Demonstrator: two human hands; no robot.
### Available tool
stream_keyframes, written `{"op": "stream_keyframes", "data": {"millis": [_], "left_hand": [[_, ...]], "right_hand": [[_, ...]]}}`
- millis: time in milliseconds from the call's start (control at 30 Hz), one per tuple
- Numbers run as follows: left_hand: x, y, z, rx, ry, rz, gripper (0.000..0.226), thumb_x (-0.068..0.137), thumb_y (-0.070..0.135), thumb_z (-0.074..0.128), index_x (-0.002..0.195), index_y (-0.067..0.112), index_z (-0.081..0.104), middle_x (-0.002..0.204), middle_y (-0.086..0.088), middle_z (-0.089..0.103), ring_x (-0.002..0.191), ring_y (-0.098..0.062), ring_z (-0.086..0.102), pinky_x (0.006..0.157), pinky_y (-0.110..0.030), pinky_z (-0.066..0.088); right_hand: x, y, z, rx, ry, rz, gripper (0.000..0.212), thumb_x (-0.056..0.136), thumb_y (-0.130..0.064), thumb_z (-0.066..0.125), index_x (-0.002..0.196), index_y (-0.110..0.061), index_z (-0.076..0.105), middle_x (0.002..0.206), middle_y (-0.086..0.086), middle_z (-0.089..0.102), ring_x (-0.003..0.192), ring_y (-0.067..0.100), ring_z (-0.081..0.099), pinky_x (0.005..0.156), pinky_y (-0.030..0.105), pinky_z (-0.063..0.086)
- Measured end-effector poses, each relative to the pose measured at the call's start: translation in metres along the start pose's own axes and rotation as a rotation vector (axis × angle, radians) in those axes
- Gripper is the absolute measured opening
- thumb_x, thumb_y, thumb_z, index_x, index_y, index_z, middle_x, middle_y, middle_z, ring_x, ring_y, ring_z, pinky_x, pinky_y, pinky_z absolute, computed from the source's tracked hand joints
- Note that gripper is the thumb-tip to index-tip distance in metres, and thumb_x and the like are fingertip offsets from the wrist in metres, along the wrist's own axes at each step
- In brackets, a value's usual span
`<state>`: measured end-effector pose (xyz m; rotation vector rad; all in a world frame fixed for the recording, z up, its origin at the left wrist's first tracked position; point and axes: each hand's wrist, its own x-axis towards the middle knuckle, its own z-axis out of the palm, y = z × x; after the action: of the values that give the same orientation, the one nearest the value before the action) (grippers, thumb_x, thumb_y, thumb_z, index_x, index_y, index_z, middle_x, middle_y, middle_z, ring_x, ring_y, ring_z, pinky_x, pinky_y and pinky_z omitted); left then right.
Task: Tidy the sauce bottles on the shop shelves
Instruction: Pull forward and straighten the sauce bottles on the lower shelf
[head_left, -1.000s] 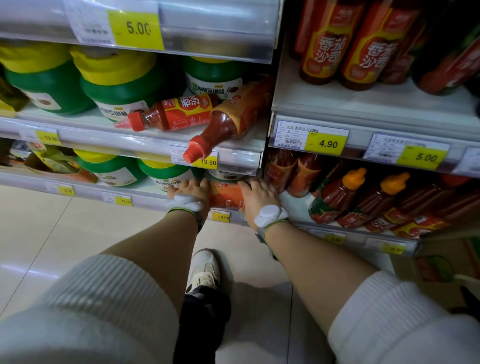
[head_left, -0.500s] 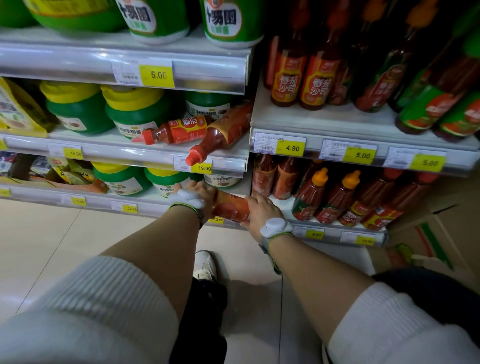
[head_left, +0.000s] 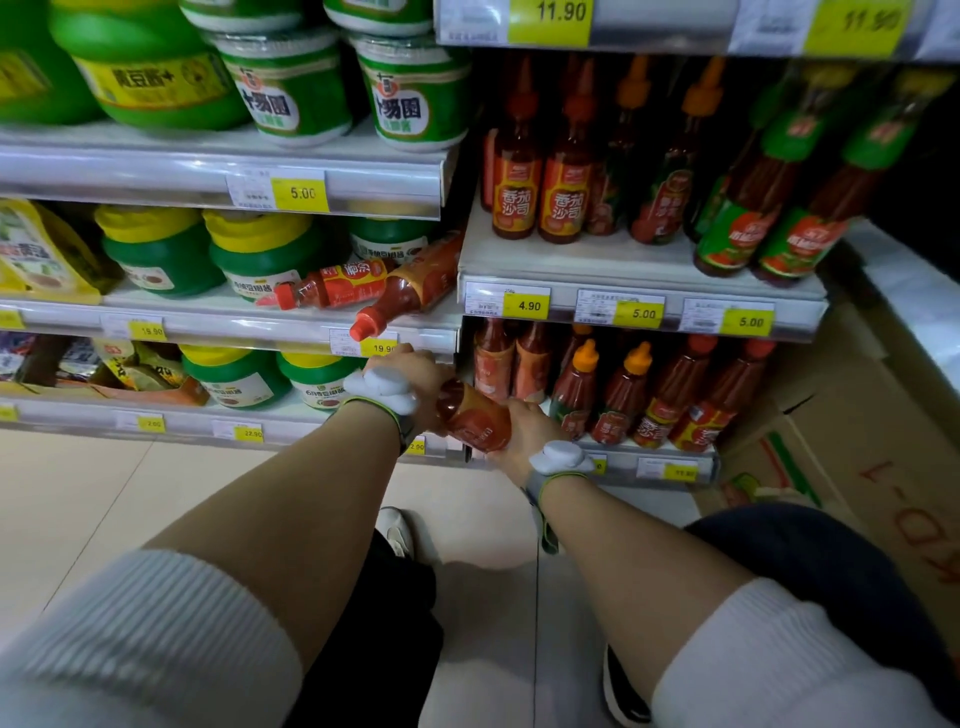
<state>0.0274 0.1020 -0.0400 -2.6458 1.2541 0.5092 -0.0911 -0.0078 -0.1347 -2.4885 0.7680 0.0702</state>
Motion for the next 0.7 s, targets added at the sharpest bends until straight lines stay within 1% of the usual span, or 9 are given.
{"op": "stream_keyframes", "data": {"millis": [67,100,167,233,300,400,533,600,700], "left_hand": [[0.000,0.003,-0.003,0.045,0.048,0.024,0.039,0.073,0.035,0.070,0.110,0.027,0.060,0.113,-0.002,0.063,0.105,-0.025,0.057,0.084,-0.033,0.049],[0.000,0.005,-0.004,0.065,0.077,0.041,0.035,0.071,0.032,0.069,0.105,0.027,0.062,0.107,-0.002,0.066,0.100,-0.025,0.060,0.079,-0.030,0.050],[0.001,0.011,-0.004,0.048,0.098,0.060,0.037,0.064,0.031,0.068,0.100,0.025,0.062,0.101,-0.001,0.067,0.094,-0.024,0.062,0.072,-0.027,0.047],[0.003,0.018,-0.004,-0.062,0.079,0.040,0.055,0.052,0.044,0.066,0.103,0.025,0.062,0.103,-0.001,0.064,0.094,-0.025,0.061,0.074,-0.028,0.045],[0.006,0.024,-0.002,-0.149,0.114,0.020,0.064,0.049,0.046,0.067,0.109,0.023,0.062,0.108,-0.003,0.059,0.100,-0.026,0.059,0.080,-0.029,0.044],[0.011,0.025,0.003,-0.279,0.254,0.006,0.061,0.056,0.038,0.077,0.112,0.021,0.062,0.112,-0.007,0.059,0.103,-0.026,0.058,0.083,-0.027,0.043],[0.016,0.029,0.008,-0.503,0.361,-0.070,0.073,0.052,0.031,0.084,0.119,0.023,0.056,0.117,-0.007,0.060,0.106,-0.027,0.056,0.085,-0.028,0.042],[0.018,0.030,0.012,-0.621,0.382,-0.125,0.075,0.050,0.029,0.087,0.118,0.022,0.056,0.116,-0.004,0.061,0.105,-0.025,0.057,0.085,-0.027,0.042],[0.025,0.027,0.017,-0.748,0.322,-0.185,0.062,0.048,0.031,0.089,0.102,0.027,0.061,0.103,0.003,0.064,0.092,-0.019,0.061,0.080,-0.026,0.048]], "right_hand": [[-0.002,0.006,-0.001,0.019,-0.001,-0.004,0.044,0.077,-0.032,0.063,0.118,-0.017,0.051,0.118,0.011,0.059,0.103,0.033,0.061,0.084,0.037,0.051],[-0.002,0.009,-0.001,0.024,-0.011,0.004,0.042,0.077,-0.030,0.064,0.115,-0.017,0.052,0.116,0.011,0.060,0.100,0.033,0.062,0.082,0.037,0.052],[-0.004,0.016,0.000,0.037,-0.033,0.023,0.041,0.076,-0.028,0.065,0.113,-0.015,0.051,0.115,0.011,0.060,0.099,0.033,0.062,0.079,0.036,0.052],[-0.005,0.023,0.002,0.049,-0.033,0.042,0.044,0.075,-0.026,0.067,0.114,-0.015,0.050,0.115,0.011,0.059,0.100,0.034,0.061,0.079,0.037,0.051],[-0.004,0.029,0.003,0.065,-0.026,0.062,0.045,0.075,-0.025,0.067,0.114,-0.014,0.049,0.114,0.011,0.058,0.100,0.034,0.061,0.078,0.037,0.051],[-0.001,0.033,0.004,0.139,-0.020,0.091,0.044,0.073,-0.026,0.065,0.112,-0.016,0.050,0.111,0.009,0.060,0.096,0.031,0.061,0.072,0.030,0.046],[0.000,0.039,0.006,0.201,-0.026,0.125,0.045,0.069,-0.032,0.066,0.111,-0.021,0.052,0.105,0.004,0.063,0.087,0.028,0.061,0.066,0.026,0.039],[0.000,0.042,0.008,0.200,-0.028,0.120,0.046,0.068,-0.034,0.069,0.110,-0.022,0.053,0.103,0.003,0.063,0.086,0.027,0.061,0.066,0.026,0.038],[0.003,0.049,0.012,0.217,-0.040,0.093,0.048,0.070,-0.035,0.070,0.112,-0.021,0.052,0.105,0.004,0.064,0.088,0.027,0.061,0.067,0.027,0.038]]}}
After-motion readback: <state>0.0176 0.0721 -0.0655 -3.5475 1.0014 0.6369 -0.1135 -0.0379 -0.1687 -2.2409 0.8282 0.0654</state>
